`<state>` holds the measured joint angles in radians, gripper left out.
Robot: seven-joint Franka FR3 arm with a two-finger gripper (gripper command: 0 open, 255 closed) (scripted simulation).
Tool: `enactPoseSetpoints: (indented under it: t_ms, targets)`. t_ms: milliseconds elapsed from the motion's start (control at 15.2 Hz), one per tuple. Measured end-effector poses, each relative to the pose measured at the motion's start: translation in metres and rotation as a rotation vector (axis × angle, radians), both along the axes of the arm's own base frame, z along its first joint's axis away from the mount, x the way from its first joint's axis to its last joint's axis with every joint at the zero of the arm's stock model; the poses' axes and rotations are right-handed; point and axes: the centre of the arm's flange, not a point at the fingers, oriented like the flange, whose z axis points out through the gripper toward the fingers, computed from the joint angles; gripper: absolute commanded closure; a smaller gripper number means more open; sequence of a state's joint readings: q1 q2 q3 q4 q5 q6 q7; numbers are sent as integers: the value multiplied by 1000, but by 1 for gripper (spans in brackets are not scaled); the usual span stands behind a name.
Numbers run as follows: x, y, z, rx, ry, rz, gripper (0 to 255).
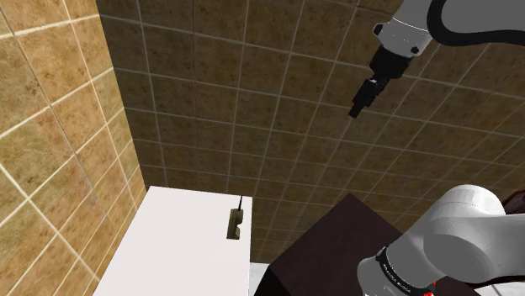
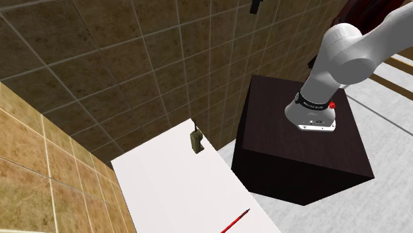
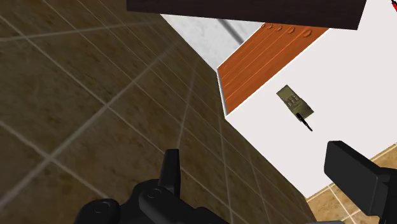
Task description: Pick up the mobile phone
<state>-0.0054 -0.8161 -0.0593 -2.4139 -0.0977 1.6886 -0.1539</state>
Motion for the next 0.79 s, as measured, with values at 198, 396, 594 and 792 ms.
enactPoseSetpoints:
  t_ms: [198,396,594,792]
  targets:
    - [9,4,-14,0,7,17,0]
    - [29,19,-41,1,19,56,0]
    - [46,38,-67,1,33,97,0]
    - [66,52,-103,2,47,139,0]
